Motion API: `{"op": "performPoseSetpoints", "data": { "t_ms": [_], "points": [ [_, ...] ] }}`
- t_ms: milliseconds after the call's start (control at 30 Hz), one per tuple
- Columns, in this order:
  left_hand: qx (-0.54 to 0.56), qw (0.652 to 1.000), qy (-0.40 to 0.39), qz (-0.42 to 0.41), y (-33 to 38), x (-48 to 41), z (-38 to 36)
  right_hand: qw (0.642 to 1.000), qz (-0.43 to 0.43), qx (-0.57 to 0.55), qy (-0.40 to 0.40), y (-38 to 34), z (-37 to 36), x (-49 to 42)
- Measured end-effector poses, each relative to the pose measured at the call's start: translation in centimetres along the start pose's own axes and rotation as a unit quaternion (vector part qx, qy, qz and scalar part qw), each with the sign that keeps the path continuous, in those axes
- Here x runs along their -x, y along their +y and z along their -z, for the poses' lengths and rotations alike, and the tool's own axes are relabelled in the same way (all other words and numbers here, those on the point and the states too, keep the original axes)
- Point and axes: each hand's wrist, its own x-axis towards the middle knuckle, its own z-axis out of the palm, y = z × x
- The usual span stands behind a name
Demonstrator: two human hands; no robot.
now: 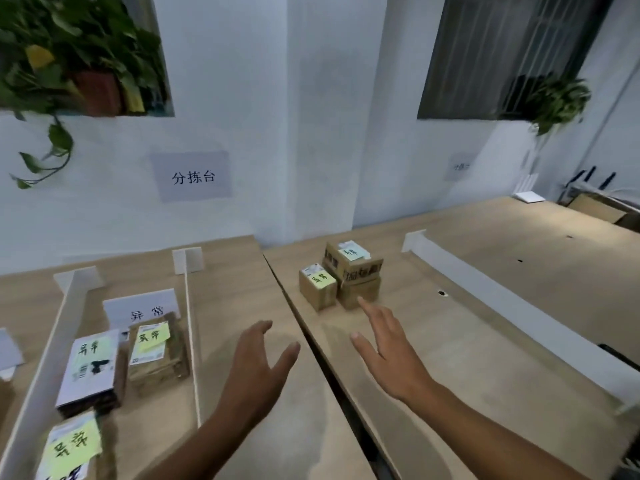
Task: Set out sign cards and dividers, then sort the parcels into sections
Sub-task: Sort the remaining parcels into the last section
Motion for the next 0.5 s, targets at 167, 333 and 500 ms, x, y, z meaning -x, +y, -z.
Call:
{"op": "performPoseSetpoints", "data": {
  "t_ms": [167,333,500],
  "points": [
    [-0.01,0.999,-0.022,0.022,0.2,-7.0,-6.6,1.0,-0.021,0.0,-0.016,7.8,2.0,-5.8],
    [0.031,0.997,-0.034,0.056,0.4,-15.1,-14.4,0.998,-0.034,0.0,-0.045,15.5,3.6,-12.5],
    [0.049,0.994,-0.042,0.088,0.8,-21.9,-21.2,0.997,-0.053,-0.025,-0.054,22.5,5.2,-19.2]
  ]
}}
